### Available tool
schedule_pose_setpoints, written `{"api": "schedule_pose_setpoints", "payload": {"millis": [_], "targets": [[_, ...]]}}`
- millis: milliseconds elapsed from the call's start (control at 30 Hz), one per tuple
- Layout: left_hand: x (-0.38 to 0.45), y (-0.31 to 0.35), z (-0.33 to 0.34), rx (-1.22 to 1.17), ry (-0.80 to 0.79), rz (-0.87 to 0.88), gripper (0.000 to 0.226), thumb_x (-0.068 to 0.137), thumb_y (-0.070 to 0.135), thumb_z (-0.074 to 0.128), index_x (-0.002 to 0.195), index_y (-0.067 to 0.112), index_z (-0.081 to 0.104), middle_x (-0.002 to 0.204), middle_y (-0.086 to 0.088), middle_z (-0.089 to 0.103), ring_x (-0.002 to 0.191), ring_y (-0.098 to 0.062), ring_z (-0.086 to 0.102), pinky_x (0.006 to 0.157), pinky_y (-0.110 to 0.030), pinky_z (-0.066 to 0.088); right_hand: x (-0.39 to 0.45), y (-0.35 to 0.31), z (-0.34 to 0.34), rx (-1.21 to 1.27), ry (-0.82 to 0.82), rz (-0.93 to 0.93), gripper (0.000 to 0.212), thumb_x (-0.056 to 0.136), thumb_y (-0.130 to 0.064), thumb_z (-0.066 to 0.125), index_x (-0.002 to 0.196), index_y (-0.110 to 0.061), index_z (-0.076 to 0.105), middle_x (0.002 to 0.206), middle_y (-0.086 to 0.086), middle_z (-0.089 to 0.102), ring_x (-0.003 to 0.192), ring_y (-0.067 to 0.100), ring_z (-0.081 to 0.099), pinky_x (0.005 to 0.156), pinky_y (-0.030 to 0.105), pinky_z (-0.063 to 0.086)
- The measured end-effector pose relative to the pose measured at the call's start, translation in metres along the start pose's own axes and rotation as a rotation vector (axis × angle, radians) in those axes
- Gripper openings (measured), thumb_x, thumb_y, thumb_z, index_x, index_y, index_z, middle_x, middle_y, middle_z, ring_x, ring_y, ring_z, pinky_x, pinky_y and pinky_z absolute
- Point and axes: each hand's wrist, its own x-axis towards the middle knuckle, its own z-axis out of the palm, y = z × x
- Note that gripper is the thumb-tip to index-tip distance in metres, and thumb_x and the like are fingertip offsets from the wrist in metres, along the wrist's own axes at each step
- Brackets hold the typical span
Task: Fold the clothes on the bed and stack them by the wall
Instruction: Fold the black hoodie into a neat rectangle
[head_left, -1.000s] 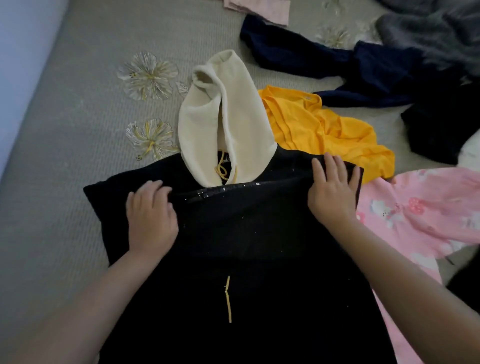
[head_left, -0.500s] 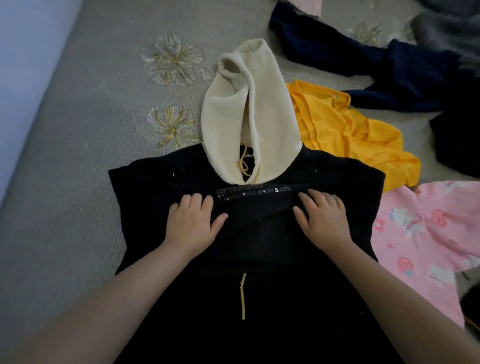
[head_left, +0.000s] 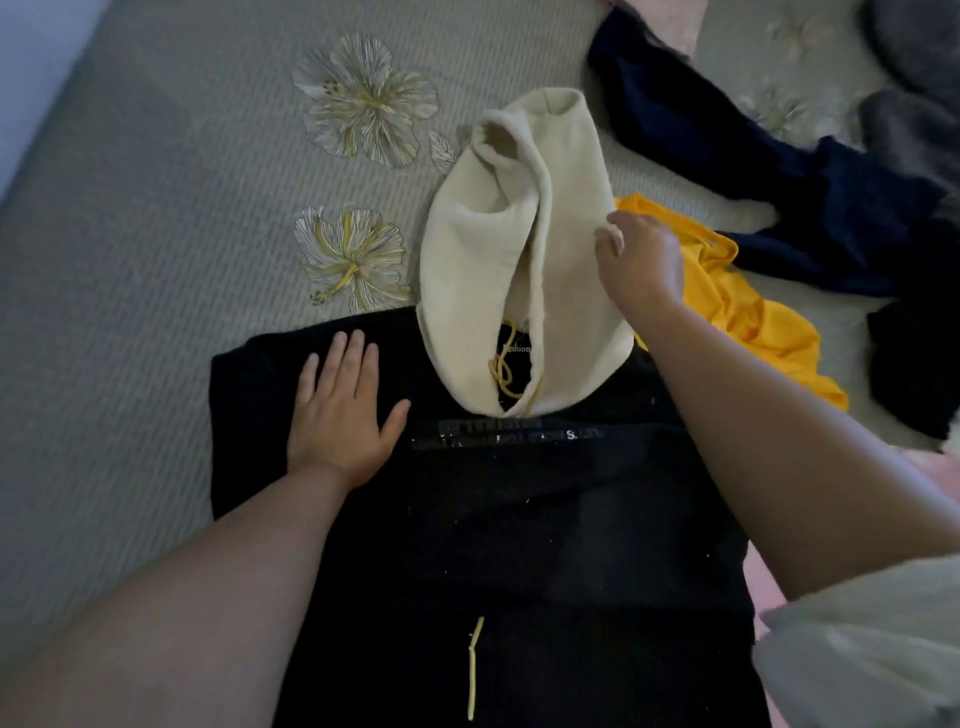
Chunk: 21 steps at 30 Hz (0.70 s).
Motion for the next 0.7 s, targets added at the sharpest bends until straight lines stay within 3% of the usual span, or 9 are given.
{"api": "schedule_pose_setpoints", "payload": {"millis": [100, 200, 300, 367, 400, 433, 500, 600, 700], "targets": [[0.004, 0.000, -0.001, 0.020, -0.035, 0.009, 0.076, 0.084, 0.049, 0.016, 0.145, 0.004, 0.016, 0.154, -0.012, 0.010, 0.143, -0.023, 0.004, 0.113, -0.036, -0.006, 0.037, -0.008, 0.004, 0.040, -0.083, 0.187, 0.047, 0.094, -0.036, 0.042, 0.136, -0.014, 0.040, 0.134, 0.013, 0.048, 0.125, 0.032, 0.041, 0.100, 0.039, 0.034], [0.006, -0.002, 0.001, 0.048, -0.067, 0.007, 0.072, 0.092, 0.051, 0.016, 0.146, 0.005, 0.004, 0.155, -0.011, -0.003, 0.143, -0.021, -0.006, 0.110, -0.035, -0.015, 0.064, -0.021, 0.012, 0.136, -0.153, 0.357, 0.052, 0.093, -0.043, 0.044, 0.134, -0.011, 0.039, 0.135, 0.011, 0.048, 0.126, 0.030, 0.042, 0.103, 0.041, 0.033], [0.007, -0.002, 0.002, 0.095, -0.103, 0.015, 0.075, 0.079, 0.053, -0.012, 0.137, 0.007, -0.017, 0.147, -0.007, -0.024, 0.135, -0.017, -0.025, 0.104, -0.033, -0.025, 0.078, -0.029, 0.018, 0.144, -0.156, 0.438, 0.039, 0.092, -0.034, 0.048, 0.122, -0.009, 0.052, 0.128, 0.011, 0.054, 0.121, 0.029, 0.047, 0.103, 0.038, 0.036], [0.009, 0.000, 0.002, 0.115, -0.137, 0.014, 0.075, 0.069, 0.050, -0.021, 0.132, 0.008, -0.022, 0.143, -0.007, -0.027, 0.128, -0.015, -0.031, 0.101, -0.033, -0.028, 0.081, -0.032, 0.021, 0.118, -0.100, 0.380, 0.020, 0.091, -0.023, 0.046, 0.093, -0.011, 0.062, 0.107, 0.014, 0.062, 0.107, 0.029, 0.054, 0.089, 0.030, 0.041], [0.009, 0.000, 0.002, 0.126, -0.147, 0.013, 0.077, 0.068, 0.050, -0.022, 0.132, 0.008, -0.021, 0.144, -0.008, -0.026, 0.128, -0.016, -0.031, 0.101, -0.033, -0.028, 0.080, -0.034, 0.020, 0.132, -0.072, 0.336, 0.021, 0.089, -0.019, 0.046, 0.072, -0.012, 0.054, 0.085, 0.014, 0.060, 0.092, 0.028, 0.054, 0.077, 0.027, 0.041], [0.009, 0.000, 0.002, 0.131, -0.151, 0.011, 0.079, 0.068, 0.050, -0.022, 0.135, 0.007, -0.019, 0.146, -0.009, -0.024, 0.130, -0.017, -0.030, 0.102, -0.033, -0.027, 0.077, -0.039, 0.019, 0.166, -0.058, 0.298, 0.030, 0.087, -0.017, 0.046, 0.058, -0.012, 0.042, 0.065, 0.008, 0.048, 0.079, 0.025, 0.047, 0.063, 0.025, 0.037], [0.010, 0.000, 0.002, 0.147, -0.160, 0.005, 0.085, 0.069, 0.050, -0.020, 0.141, 0.006, -0.011, 0.151, -0.010, -0.017, 0.139, -0.020, -0.021, 0.104, -0.034, -0.024, 0.068, -0.047, 0.014, 0.249, -0.068, 0.221, 0.041, 0.085, -0.016, 0.048, 0.050, -0.015, 0.028, 0.053, -0.002, 0.029, 0.071, 0.018, 0.036, 0.049, 0.024, 0.023], [0.010, 0.000, 0.002, 0.160, -0.183, 0.002, 0.087, 0.071, 0.051, -0.016, 0.144, 0.006, -0.005, 0.154, -0.011, -0.010, 0.142, -0.022, -0.012, 0.106, -0.035, -0.021, 0.039, -0.055, 0.004, 0.314, -0.064, 0.164, 0.044, 0.088, -0.021, 0.051, 0.049, -0.021, 0.032, 0.053, -0.008, 0.032, 0.071, 0.016, 0.039, 0.061, 0.024, 0.023], [0.009, -0.001, 0.004, 0.179, -0.179, -0.011, 0.073, 0.087, 0.053, 0.002, 0.143, 0.007, -0.008, 0.154, -0.009, -0.012, 0.142, -0.021, -0.013, 0.109, -0.037, -0.017, -0.010, -0.053, -0.005, 0.404, -0.051, 0.166, 0.041, 0.090, -0.021, 0.051, 0.052, -0.022, 0.037, 0.051, -0.009, 0.036, 0.063, 0.016, 0.040, 0.077, 0.030, 0.019]]}}
